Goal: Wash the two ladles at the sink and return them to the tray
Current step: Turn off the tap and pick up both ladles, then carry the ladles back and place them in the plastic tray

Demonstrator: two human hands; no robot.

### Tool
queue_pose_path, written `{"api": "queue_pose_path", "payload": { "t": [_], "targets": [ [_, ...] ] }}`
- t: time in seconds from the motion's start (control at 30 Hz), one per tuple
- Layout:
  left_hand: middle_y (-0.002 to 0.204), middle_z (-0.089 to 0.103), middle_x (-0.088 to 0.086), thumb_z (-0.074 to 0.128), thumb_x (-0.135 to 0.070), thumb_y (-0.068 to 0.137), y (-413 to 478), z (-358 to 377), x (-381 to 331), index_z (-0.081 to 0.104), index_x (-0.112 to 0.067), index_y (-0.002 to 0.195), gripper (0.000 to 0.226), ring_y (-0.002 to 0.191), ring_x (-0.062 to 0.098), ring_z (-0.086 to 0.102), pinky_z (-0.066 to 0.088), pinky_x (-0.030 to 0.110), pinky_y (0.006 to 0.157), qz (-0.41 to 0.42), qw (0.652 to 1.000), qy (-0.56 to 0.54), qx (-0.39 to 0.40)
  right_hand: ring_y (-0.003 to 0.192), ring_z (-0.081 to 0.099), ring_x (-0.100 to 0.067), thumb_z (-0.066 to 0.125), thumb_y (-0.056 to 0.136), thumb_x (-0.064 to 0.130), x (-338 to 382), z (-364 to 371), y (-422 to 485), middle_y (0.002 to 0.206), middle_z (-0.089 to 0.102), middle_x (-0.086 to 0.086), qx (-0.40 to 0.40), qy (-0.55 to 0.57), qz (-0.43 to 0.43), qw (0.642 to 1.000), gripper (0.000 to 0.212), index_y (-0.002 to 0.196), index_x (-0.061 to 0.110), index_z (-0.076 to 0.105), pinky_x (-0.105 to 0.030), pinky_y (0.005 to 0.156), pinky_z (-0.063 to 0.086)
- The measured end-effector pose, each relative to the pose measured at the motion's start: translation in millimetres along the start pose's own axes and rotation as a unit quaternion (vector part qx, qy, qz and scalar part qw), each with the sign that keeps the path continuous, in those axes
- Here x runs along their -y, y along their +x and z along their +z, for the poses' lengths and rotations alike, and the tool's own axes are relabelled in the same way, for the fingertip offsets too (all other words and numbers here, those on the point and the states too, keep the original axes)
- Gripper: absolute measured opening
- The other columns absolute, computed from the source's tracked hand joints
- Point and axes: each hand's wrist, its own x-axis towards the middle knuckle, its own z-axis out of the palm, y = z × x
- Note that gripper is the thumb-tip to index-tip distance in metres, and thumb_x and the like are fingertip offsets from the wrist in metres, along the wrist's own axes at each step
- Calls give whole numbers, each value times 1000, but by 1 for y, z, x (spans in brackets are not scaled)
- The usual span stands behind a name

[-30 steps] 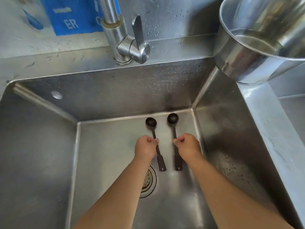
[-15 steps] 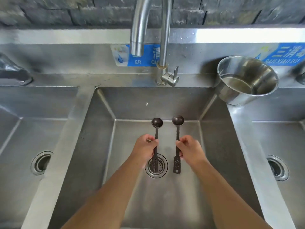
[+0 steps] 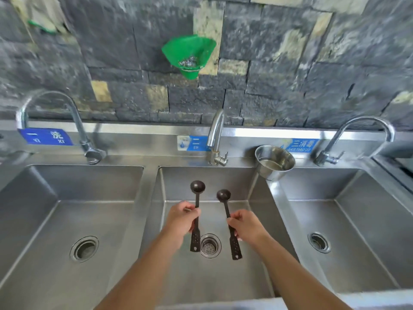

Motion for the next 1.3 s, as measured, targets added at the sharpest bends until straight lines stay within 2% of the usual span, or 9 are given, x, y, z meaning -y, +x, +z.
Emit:
{"api": "queue_pose_path", "payload": {
  "t": [0.1, 0.3, 0.47, 0.53, 0.7, 0.77, 0.9, 1.07, 1.3],
  "targets": [
    [74, 66, 5, 70, -15, 87, -37, -14, -16, 64, -17, 89, 7, 61, 16, 59, 44, 24, 51, -26, 996, -68, 43, 42, 48, -10, 58, 95, 7, 16, -6, -47, 58, 56, -4, 22, 51, -4, 998, 8, 91, 0, 63, -20, 43, 42],
    [75, 65, 6, 70, -17, 87, -86, -29, -34, 65, -15, 93, 8, 64, 19, 58, 42, 23, 52, 8, 997, -43, 69, 35, 46, -7, 55, 96, 4, 30, -21, -107, 43, 55, 5, 25, 157, -20, 987, 23, 73, 9, 56, -19, 40, 39],
    [62, 65, -1, 70, -14, 87, -113, -41, -35, 67, -14, 87, 3, 65, 20, 56, 38, 31, 63, 18, 995, -77, 58, 41, 46, -10, 55, 95, 3, 38, -31, -132, 45, 57, 5, -1, 200, -50, 979, 22, 73, 8, 55, -25, 46, 34],
    [60, 64, -2, 69, -12, 87, -122, -47, -34, 67, -14, 86, 3, 63, 19, 55, 40, 31, 62, 15, 994, -93, 52, 41, 46, -10, 57, 94, 3, 41, -33, -138, 48, 59, 4, -6, 214, -54, 975, 21, 73, 8, 55, -24, 46, 34],
    [70, 58, 11, 59, 0, 92, -142, -52, -29, 62, -2, 93, 4, 55, 21, 49, 40, 31, 55, 18, 986, -142, 83, 48, 50, -11, 59, 92, 5, 37, -31, -148, 63, 65, -5, 1, 238, -69, 969, 17, 77, 10, 61, -29, 53, 41],
    [72, 58, 13, 58, 2, 91, -147, -51, -25, 62, 0, 96, 6, 57, 23, 49, 42, 34, 57, 23, 987, -143, 71, 50, 52, -10, 60, 93, 7, 34, -33, -149, 67, 66, -6, 7, 244, -76, 967, 15, 78, 11, 63, -24, 51, 44],
    [72, 63, 9, 63, -2, 89, -156, -43, -22, 67, -6, 91, 6, 65, 23, 53, 43, 34, 62, 32, 989, -142, 38, 50, 54, -8, 61, 93, 10, 30, -44, -148, 68, 66, -5, 0, 251, -76, 965, 12, 81, 11, 63, -21, 48, 45],
    [65, 66, 0, 66, -8, 89, -160, -31, -25, 68, -15, 80, 11, 60, 14, 56, 43, 28, 60, 57, 983, -172, 25, 48, 53, -6, 61, 94, 9, 26, -53, -146, 67, 65, -4, 11, 260, -81, 962, 13, 81, 9, 63, -20, 48, 46],
    [67, 64, 3, 67, -10, 88, -164, -26, -21, 73, -19, 75, 17, 59, 18, 54, 42, 34, 63, 49, 983, -177, 9, 49, 51, -9, 60, 94, 6, 17, -57, -144, 65, 63, -4, 22, 286, -69, 955, 15, 79, 11, 61, -21, 47, 45]
  ]
}}
